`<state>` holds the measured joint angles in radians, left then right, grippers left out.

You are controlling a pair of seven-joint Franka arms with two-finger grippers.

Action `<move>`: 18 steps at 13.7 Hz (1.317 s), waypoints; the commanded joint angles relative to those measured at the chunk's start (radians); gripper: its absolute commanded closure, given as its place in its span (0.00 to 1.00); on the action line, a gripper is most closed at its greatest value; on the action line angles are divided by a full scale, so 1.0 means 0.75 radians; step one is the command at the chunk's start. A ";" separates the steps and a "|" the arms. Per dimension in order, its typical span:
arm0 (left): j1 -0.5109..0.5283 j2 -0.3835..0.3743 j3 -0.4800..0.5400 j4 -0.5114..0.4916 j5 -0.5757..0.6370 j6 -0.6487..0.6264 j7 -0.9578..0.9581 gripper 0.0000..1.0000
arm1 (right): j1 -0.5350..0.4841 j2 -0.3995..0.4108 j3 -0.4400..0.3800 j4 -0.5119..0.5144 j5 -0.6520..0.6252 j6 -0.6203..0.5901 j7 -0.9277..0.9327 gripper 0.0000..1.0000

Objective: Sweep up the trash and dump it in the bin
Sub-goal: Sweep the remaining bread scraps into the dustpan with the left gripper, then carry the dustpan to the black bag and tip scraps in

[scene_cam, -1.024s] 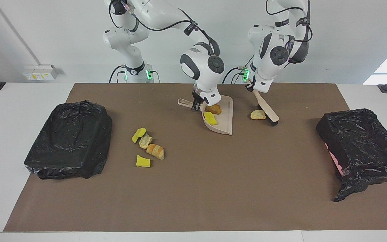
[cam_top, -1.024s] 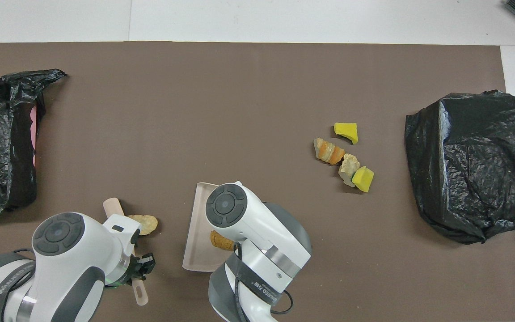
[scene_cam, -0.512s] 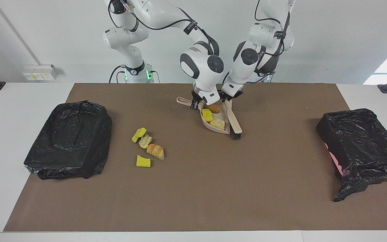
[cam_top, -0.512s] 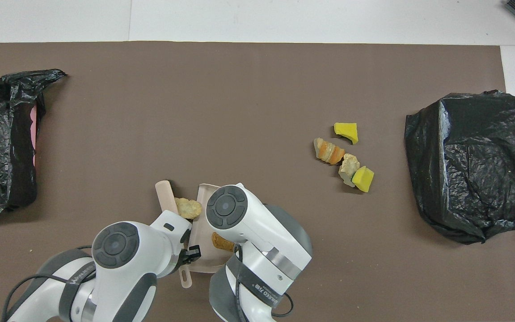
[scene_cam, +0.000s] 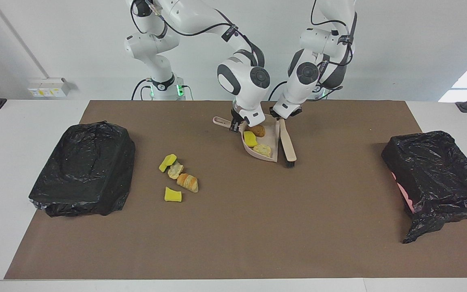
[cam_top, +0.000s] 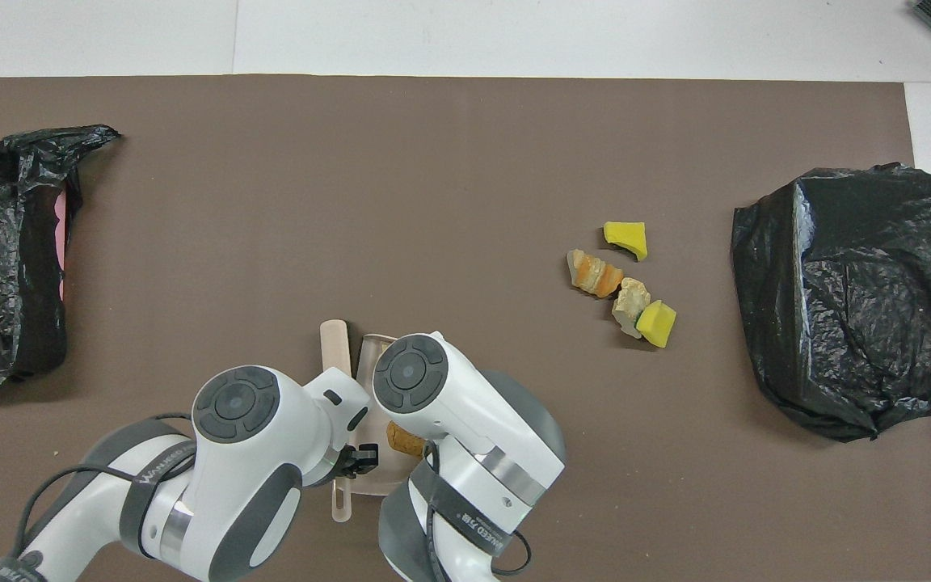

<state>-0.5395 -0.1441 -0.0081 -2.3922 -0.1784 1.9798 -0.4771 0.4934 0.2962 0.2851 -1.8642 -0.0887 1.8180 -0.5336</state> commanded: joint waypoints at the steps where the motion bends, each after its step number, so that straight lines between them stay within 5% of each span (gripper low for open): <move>1: 0.016 -0.012 -0.008 0.040 0.074 -0.063 -0.004 1.00 | -0.016 -0.047 0.008 -0.020 0.022 -0.019 0.101 1.00; 8: 0.006 -0.014 -0.014 0.038 0.074 -0.012 -0.012 1.00 | -0.160 -0.272 0.006 -0.028 0.034 -0.110 0.217 1.00; 14: -0.129 -0.049 -0.024 0.001 -0.013 0.052 -0.161 1.00 | -0.579 -0.360 -0.008 0.076 0.002 -0.272 -0.141 1.00; 18: -0.407 -0.100 -0.022 -0.083 -0.126 0.076 -0.423 1.00 | -0.903 -0.348 -0.010 0.101 -0.106 -0.276 -0.441 1.00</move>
<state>-0.7618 -0.1589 -0.0400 -2.4053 -0.2548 2.0093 -0.7173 -0.0935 0.0268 0.2627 -1.8083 -0.1247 1.6366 -0.7722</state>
